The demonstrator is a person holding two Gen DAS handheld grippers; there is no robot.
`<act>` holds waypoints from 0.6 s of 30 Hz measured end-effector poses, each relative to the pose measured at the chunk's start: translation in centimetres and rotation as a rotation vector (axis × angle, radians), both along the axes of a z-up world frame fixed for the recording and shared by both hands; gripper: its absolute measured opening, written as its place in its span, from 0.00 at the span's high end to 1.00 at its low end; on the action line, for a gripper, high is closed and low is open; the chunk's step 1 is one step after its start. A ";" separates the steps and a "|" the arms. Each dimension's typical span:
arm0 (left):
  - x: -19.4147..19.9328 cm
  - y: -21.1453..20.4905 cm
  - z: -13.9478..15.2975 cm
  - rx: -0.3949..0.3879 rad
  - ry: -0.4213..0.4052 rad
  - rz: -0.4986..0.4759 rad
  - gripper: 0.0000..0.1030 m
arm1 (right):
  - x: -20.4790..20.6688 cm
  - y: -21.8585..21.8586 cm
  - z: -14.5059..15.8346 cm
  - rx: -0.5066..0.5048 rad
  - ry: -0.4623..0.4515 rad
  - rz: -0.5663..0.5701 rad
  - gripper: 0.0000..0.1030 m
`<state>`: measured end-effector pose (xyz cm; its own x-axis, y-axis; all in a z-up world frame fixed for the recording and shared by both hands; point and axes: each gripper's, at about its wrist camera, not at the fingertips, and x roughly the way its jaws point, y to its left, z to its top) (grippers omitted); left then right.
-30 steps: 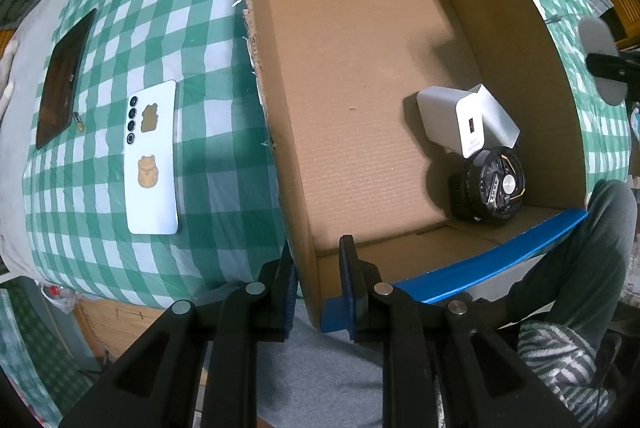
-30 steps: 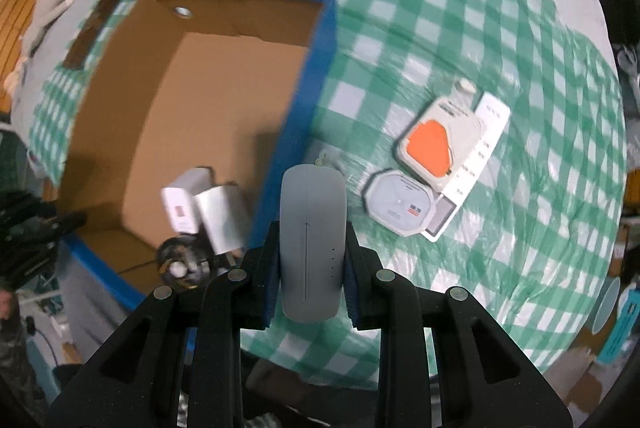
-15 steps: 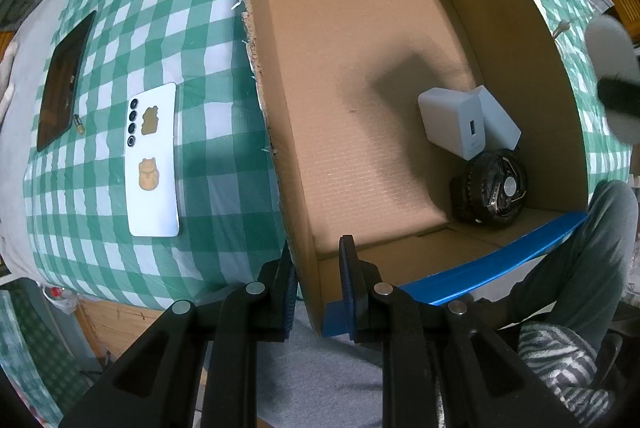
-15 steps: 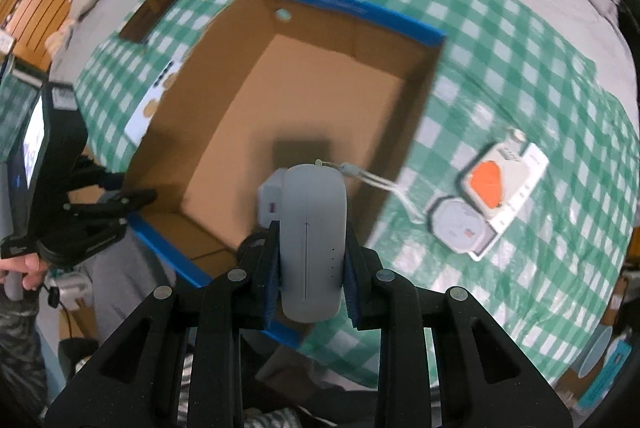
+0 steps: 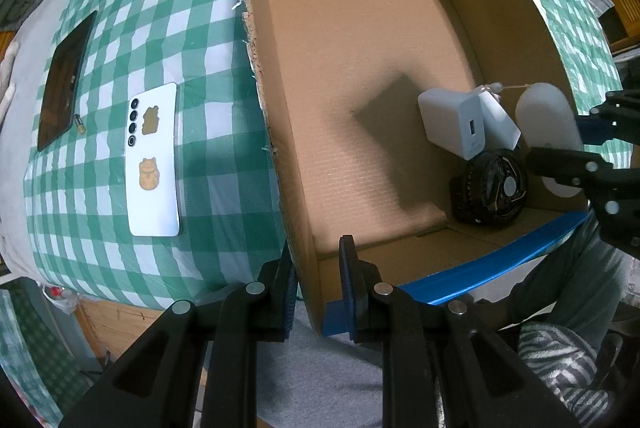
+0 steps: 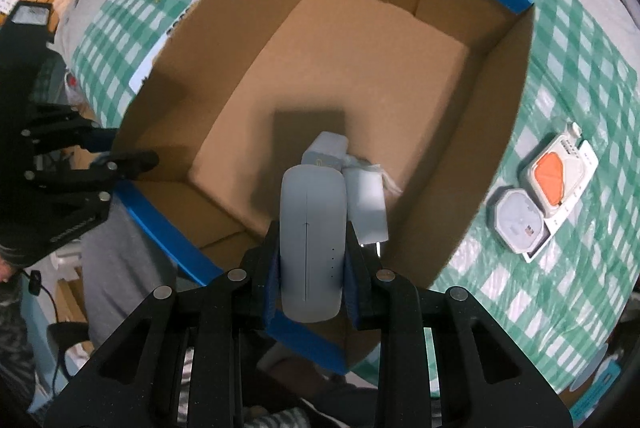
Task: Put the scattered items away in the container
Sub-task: 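Carry the earbud case into the box and release it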
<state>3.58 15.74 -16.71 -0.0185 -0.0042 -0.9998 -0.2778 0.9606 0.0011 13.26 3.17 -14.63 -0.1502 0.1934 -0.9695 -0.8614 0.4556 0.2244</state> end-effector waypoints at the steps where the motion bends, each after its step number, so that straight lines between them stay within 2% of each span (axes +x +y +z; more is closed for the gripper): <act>1: 0.0 0.0 0.0 0.000 0.000 0.000 0.83 | 0.0 0.0 -0.2 0.001 0.002 0.000 0.74; 8: 0.0 0.0 0.0 0.000 -0.001 0.000 0.83 | 0.1 -0.1 -0.3 0.012 -0.012 -0.005 0.74; 10: 0.0 -0.1 0.1 0.003 0.000 -0.001 0.83 | 0.3 -0.3 0.3 0.036 -0.028 -0.006 0.66; 11: 0.0 -0.1 0.1 0.003 0.001 -0.001 0.83 | 0.4 -0.3 0.5 0.044 -0.031 -0.009 0.59; 14: 0.1 -0.2 0.2 0.008 0.003 -0.001 0.83 | 0.9 -0.7 1.5 0.069 -0.043 -0.023 0.51; 15: 0.1 -0.3 0.2 0.009 0.004 -0.002 0.83 | 1.2 -0.9 1.9 0.080 -0.053 -0.033 0.44; 18: 0.1 -0.4 0.2 0.010 0.003 -0.002 0.82 | 1.9 -1.5 2.9 0.100 -0.075 -0.047 0.40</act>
<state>3.69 15.37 -16.49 -0.0218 0.0055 -0.9997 -0.2758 0.9611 0.0113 15.12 1.71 -11.75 -0.0668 0.2951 -0.9531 -0.8559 0.4740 0.2068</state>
